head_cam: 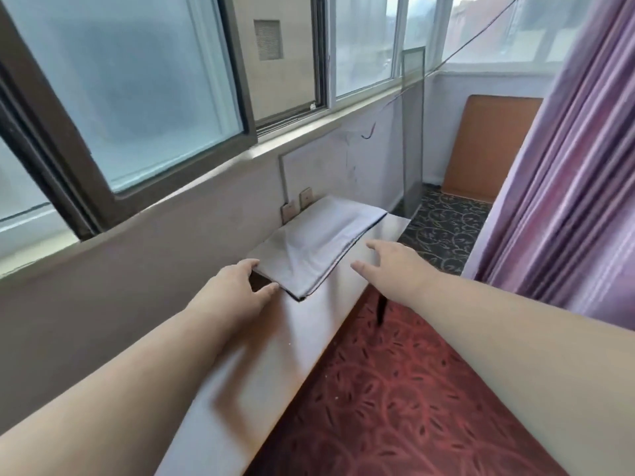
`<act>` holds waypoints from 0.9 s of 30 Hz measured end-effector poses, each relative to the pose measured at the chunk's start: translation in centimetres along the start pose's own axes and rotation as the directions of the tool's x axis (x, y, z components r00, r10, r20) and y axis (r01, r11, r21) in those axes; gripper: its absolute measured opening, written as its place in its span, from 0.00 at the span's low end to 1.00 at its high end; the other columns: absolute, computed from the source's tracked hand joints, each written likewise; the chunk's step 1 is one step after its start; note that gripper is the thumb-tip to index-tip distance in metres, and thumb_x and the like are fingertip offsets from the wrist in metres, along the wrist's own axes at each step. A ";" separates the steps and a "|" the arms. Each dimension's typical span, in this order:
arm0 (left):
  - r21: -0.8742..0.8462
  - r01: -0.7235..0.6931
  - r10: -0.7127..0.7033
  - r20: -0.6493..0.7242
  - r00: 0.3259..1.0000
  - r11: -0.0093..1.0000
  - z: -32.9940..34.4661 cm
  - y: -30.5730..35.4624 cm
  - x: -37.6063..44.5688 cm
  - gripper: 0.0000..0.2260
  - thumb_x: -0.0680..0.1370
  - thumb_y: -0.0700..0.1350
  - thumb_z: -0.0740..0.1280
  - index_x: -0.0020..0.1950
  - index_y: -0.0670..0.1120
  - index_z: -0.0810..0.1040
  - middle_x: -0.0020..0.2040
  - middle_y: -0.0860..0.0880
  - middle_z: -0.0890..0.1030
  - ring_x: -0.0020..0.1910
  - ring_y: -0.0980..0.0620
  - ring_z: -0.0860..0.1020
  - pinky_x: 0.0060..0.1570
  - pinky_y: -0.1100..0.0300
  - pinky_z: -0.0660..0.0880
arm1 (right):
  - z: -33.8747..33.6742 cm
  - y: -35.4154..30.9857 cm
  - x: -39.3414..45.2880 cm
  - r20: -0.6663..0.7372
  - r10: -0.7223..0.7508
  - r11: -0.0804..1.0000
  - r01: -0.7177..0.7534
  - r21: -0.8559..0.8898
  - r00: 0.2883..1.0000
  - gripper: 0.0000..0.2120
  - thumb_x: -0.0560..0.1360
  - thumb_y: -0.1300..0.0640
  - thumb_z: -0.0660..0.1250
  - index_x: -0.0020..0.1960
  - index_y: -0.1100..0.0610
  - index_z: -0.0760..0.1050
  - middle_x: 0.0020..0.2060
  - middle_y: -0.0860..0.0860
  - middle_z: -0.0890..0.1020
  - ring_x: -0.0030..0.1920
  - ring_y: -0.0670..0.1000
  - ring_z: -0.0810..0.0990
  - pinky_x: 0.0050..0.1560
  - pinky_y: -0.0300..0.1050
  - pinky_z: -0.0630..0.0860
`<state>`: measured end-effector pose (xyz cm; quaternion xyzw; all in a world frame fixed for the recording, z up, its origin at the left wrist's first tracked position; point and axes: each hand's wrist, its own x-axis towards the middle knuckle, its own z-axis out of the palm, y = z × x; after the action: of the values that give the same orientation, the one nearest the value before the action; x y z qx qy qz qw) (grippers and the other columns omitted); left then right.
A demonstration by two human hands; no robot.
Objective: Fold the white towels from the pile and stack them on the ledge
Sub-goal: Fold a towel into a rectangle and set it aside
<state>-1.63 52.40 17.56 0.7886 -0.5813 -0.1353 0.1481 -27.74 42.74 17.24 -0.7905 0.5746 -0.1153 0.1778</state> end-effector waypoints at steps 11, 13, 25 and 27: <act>-0.023 0.023 -0.022 0.040 0.999 0.999 7.0 1.9 13.5 0.31 0.76 0.61 0.64 0.77 0.53 0.62 0.75 0.50 0.67 0.71 0.50 0.68 0.68 0.54 0.66 | 1.9 6.3 12.3 -0.049 -0.038 0.999 0.036 -0.028 0.998 0.36 0.77 0.38 0.64 0.78 0.54 0.60 0.75 0.55 0.67 0.76 0.55 0.61 0.76 0.49 0.56; -0.022 0.046 -0.045 0.049 0.998 0.999 8.3 1.1 17.2 0.32 0.76 0.62 0.64 0.77 0.53 0.62 0.74 0.50 0.67 0.71 0.49 0.68 0.69 0.53 0.67 | 3.3 6.8 15.9 -0.039 -0.052 0.997 0.050 -0.050 0.998 0.37 0.77 0.37 0.63 0.79 0.53 0.59 0.75 0.55 0.66 0.77 0.56 0.59 0.77 0.49 0.54; 0.036 0.094 -0.098 0.135 0.986 0.995 10.9 1.0 35.4 0.32 0.77 0.61 0.62 0.78 0.51 0.59 0.77 0.51 0.63 0.75 0.50 0.63 0.72 0.53 0.64 | 4.6 9.6 35.1 0.117 -0.018 0.997 0.027 -0.071 0.993 0.37 0.76 0.34 0.61 0.80 0.48 0.56 0.79 0.53 0.58 0.79 0.54 0.50 0.78 0.56 0.54; 0.048 0.107 -0.112 0.131 0.985 0.993 11.3 0.9 37.3 0.32 0.78 0.60 0.62 0.79 0.50 0.58 0.78 0.50 0.61 0.76 0.51 0.60 0.73 0.53 0.61 | 5.4 9.9 38.0 0.138 -0.036 0.997 0.045 -0.061 0.990 0.37 0.76 0.34 0.62 0.80 0.48 0.56 0.79 0.53 0.58 0.79 0.54 0.50 0.78 0.54 0.53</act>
<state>3.97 15.55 5.97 0.8114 -0.5483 -0.1838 0.0852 -22.39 4.72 7.41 -0.8135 0.5482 -0.0459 0.1888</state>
